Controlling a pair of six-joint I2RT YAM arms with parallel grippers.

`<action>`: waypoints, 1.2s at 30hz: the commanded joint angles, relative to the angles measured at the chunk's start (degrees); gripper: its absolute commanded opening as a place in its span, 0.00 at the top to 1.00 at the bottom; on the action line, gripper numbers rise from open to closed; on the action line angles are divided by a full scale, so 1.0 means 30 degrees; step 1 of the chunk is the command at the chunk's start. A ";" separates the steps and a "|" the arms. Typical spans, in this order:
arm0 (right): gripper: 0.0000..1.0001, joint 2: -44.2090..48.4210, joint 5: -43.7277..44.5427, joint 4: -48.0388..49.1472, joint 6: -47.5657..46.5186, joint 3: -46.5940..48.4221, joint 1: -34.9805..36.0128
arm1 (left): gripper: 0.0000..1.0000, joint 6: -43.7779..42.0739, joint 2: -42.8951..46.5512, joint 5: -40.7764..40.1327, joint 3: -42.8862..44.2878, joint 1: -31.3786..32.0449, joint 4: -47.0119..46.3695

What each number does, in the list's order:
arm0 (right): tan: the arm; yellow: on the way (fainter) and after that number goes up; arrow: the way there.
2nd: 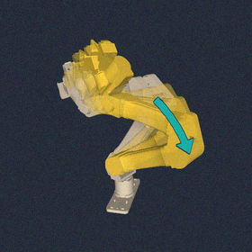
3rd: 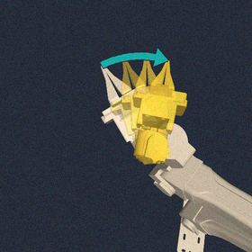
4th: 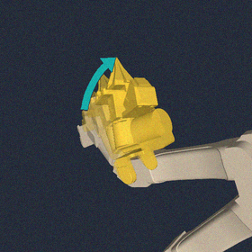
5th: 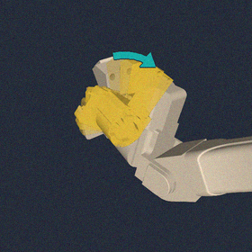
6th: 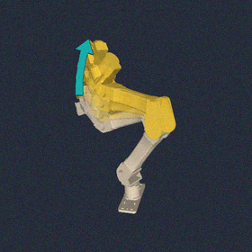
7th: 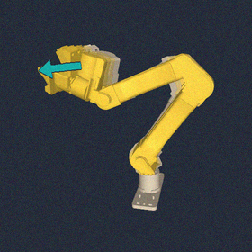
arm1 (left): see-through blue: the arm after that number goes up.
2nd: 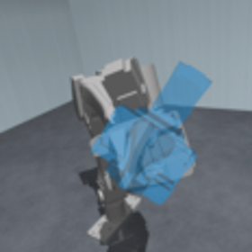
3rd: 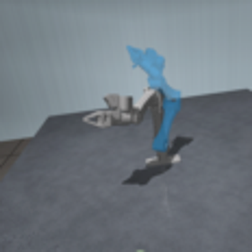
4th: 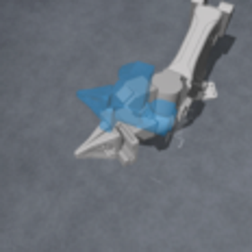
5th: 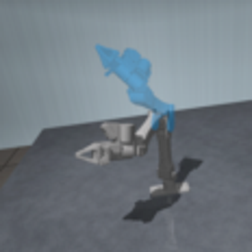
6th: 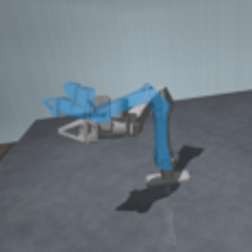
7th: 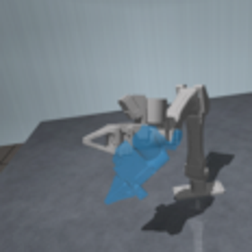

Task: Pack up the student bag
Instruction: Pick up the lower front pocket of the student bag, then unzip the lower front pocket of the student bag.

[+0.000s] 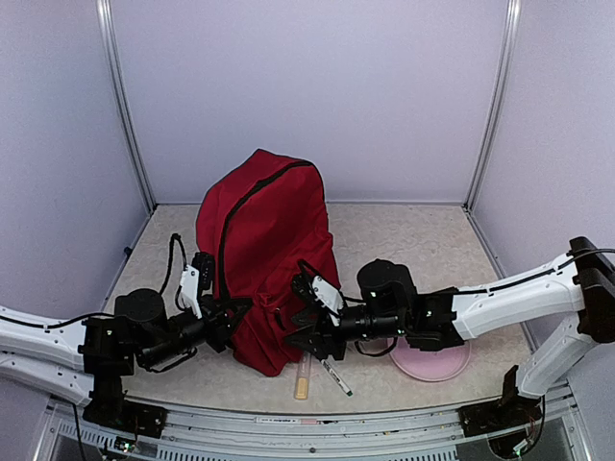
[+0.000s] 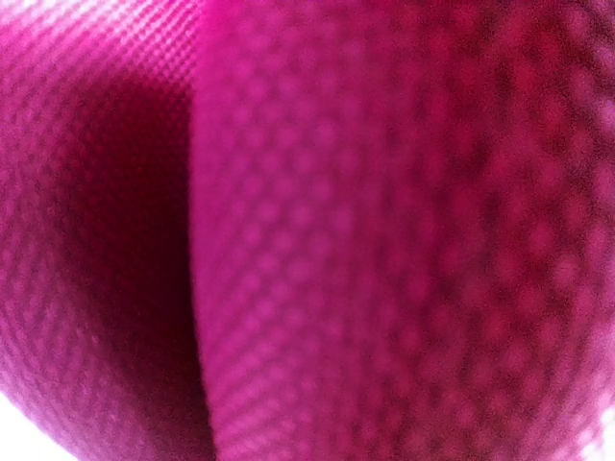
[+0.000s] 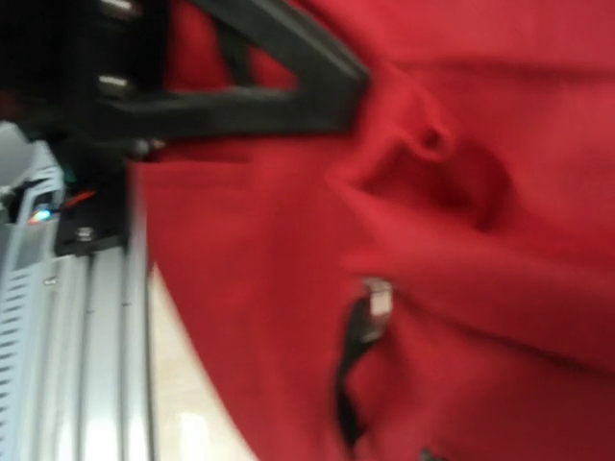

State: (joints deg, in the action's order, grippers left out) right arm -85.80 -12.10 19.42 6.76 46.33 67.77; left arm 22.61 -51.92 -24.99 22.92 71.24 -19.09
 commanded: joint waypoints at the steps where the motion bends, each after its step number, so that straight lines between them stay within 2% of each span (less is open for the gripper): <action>1: 0.46 -0.1436 0.0621 0.2531 0.0052 0.1354 0.0065 | 1.00 -0.0418 0.0001 -0.0479 0.1025 0.0301 -0.1279; 3: 0.50 -0.1990 0.0982 0.2509 0.0002 0.1954 0.0058 | 1.00 -0.0418 -0.0061 -0.0509 0.1084 0.0304 -0.1283; 7: 0.66 -0.2590 0.1127 0.2388 -0.0215 0.2737 0.0057 | 1.00 -0.0995 -0.0219 -0.0379 0.1229 0.0325 -0.1227; 13: 1.00 -0.2477 0.1968 0.2129 0.0199 0.2647 -0.0174 | 1.00 -0.1205 -0.0072 -0.0359 0.1299 0.0320 -0.0928; 20: 1.00 -0.0259 0.2551 0.0383 -0.0200 0.1253 -0.2344 | 1.00 -0.1789 0.0732 -0.0356 0.1428 0.0319 0.0119; 26: 1.00 0.0268 0.1039 -0.1050 -0.1480 0.1169 -0.7524 | 1.00 -0.3344 0.2043 0.1911 0.1475 0.0333 0.1388; 31: 1.00 -0.1348 0.0247 -0.3152 -0.2015 0.3221 -1.1952 | 1.00 -0.3606 0.3350 0.1738 0.1538 0.0312 0.2767; 36: 1.00 -0.1961 -0.2248 -0.3954 -0.2540 0.4195 -1.2215 | 1.00 -0.3970 0.4297 0.0452 0.1558 0.0308 0.3594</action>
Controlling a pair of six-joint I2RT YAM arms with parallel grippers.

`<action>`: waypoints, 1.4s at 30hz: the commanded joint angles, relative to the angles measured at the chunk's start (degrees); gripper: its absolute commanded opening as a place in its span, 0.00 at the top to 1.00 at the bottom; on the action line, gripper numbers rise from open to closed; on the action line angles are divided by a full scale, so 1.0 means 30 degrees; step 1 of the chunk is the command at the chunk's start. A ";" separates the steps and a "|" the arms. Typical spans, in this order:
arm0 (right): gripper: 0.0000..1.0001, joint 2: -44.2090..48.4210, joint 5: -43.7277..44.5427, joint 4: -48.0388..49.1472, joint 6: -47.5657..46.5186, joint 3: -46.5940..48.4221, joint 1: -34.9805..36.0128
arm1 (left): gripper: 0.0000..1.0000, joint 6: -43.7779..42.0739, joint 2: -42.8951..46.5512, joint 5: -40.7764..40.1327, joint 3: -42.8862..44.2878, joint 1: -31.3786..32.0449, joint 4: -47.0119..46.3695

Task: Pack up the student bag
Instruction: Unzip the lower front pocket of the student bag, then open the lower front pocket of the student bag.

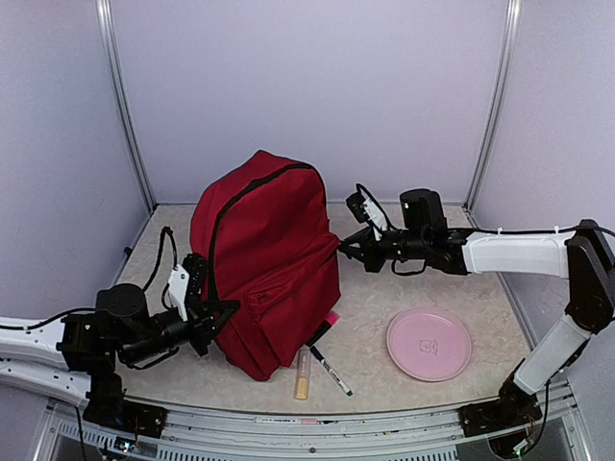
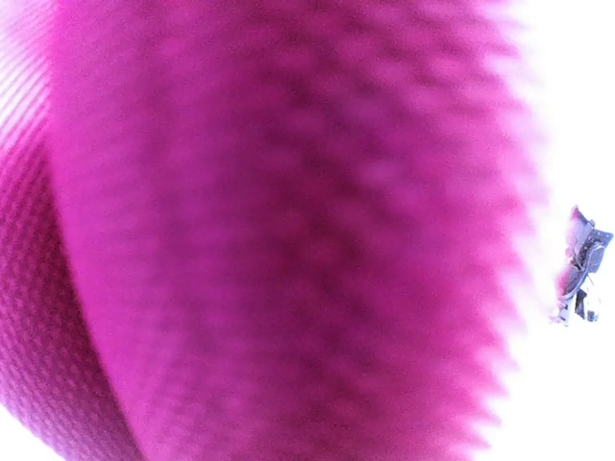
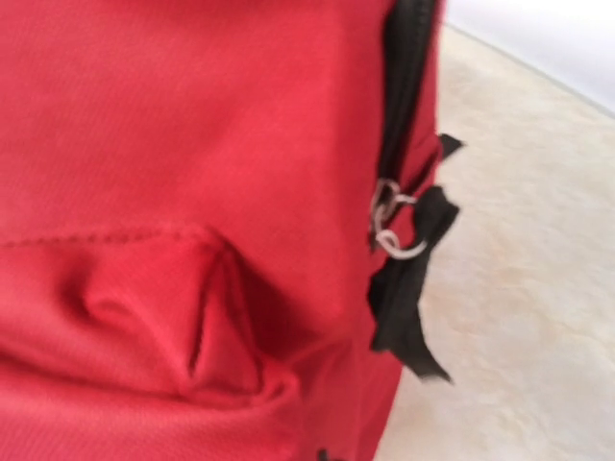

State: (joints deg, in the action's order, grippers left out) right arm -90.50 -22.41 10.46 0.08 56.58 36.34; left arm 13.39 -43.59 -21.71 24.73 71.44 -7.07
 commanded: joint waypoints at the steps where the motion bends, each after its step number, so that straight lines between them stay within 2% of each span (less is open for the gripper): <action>1: 1.00 -0.0299 0.0684 -0.0875 -0.0424 0.0632 -0.1525 | 1.00 -0.1006 0.1461 -0.0771 0.0963 0.0262 -0.0392; 2: 1.00 -0.0130 0.0200 -0.0853 -0.0610 0.0410 -0.1278 | 1.00 -0.1233 0.1322 -0.0849 0.1033 0.0250 -0.0418; 3: 0.91 0.0096 -0.0223 -0.0850 -0.0813 0.0231 -0.1010 | 1.00 -0.1455 0.1106 -0.0917 0.1137 0.0266 -0.0451; 5: 0.65 0.0860 -0.0867 -0.0887 -0.1171 -0.0315 -0.0508 | 1.00 -0.1806 0.0480 -0.1065 0.1533 0.0269 -0.0392; 6: 0.56 0.1396 -0.0979 -0.0829 -0.1352 -0.0706 -0.0221 | 1.00 -0.1948 0.0225 -0.1164 0.1694 0.0269 -0.0345; 7: 0.51 0.2045 -0.0968 -0.0697 -0.1638 -0.1172 0.0082 | 1.00 -0.2097 -0.0035 -0.1195 0.1810 0.0265 -0.0354; 10: 0.45 0.4436 -0.1118 0.0261 -0.2694 -0.2910 0.1014 | 1.00 -0.2441 -0.0206 -0.1427 0.1925 0.0239 -0.0526; 13: 0.42 0.6351 -0.0965 0.0811 -0.5471 -0.4344 0.2579 | 1.00 -0.2741 -0.0162 -0.1612 0.1988 0.0239 -0.0475; 17: 0.38 0.5980 -0.0285 0.0064 -1.1576 -0.4655 0.5151 | 1.00 -0.2882 -0.0113 -0.1697 0.2044 0.0210 -0.0371; 22: 0.43 0.3305 0.0309 -0.3029 -1.4617 -0.1212 0.5639 | 1.00 -0.2669 -0.0339 -0.1570 0.2399 0.0203 0.0041; 25: 0.41 0.2061 0.0663 -0.4585 -1.6019 0.0534 0.5634 | 1.00 -0.2686 -0.0399 -0.1467 0.2488 0.0210 0.0066; 31: 0.38 0.0660 0.1030 -0.5089 -1.7573 0.2248 0.5624 | 1.00 -0.3097 -0.0800 -0.1252 0.2627 0.0210 -0.0045; 37: 0.39 -0.0654 0.1216 -0.6052 -1.8022 0.3450 0.5635 | 1.00 -0.3114 -0.1148 -0.1349 0.2734 0.0181 -0.0141; 42: 0.40 0.0296 0.2048 -0.5706 -1.7229 0.3149 0.5666 | 1.00 -0.3113 -0.1080 -0.1695 0.2791 0.0180 0.0133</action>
State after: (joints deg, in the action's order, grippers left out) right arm -92.12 -18.50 -6.17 -52.93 65.84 53.23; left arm 5.45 -47.62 -25.10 30.06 71.81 -1.80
